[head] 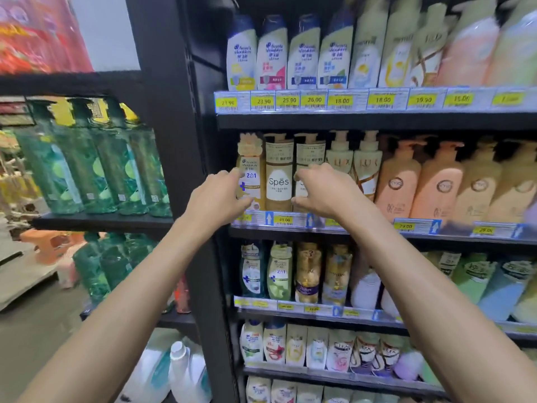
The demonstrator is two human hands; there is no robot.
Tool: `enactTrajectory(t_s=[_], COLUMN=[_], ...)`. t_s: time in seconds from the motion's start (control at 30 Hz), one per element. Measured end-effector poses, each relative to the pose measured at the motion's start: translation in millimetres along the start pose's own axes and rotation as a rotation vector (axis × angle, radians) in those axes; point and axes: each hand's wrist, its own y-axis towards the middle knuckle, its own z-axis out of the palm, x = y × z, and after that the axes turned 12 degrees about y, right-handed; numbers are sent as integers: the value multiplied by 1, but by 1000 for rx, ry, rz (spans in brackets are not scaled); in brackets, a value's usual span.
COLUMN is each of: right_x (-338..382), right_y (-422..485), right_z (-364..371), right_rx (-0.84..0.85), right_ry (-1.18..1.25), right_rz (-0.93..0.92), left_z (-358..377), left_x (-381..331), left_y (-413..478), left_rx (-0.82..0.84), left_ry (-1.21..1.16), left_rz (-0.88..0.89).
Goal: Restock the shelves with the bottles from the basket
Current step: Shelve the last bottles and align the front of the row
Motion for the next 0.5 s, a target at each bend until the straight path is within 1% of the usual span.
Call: enactTrajectory(t_s=[0.2, 0.3, 0.4, 0.5], right_x=[20, 24, 21, 17], right_y=[32, 42, 49, 55], right_z=[-6, -1, 7, 14], right_rx=[-146, -215, -263, -278], right_ry=[25, 41, 49, 37], right_rz=[71, 67, 63, 68], left_z=[8, 20, 29, 36], left_x=[8, 11, 11, 7], left_y=[17, 16, 19, 25], left_rx=[-44, -47, -69, -33], left_ry=[-337, -439, -548, -690], left_rz=[-27, -41, -72, -104])
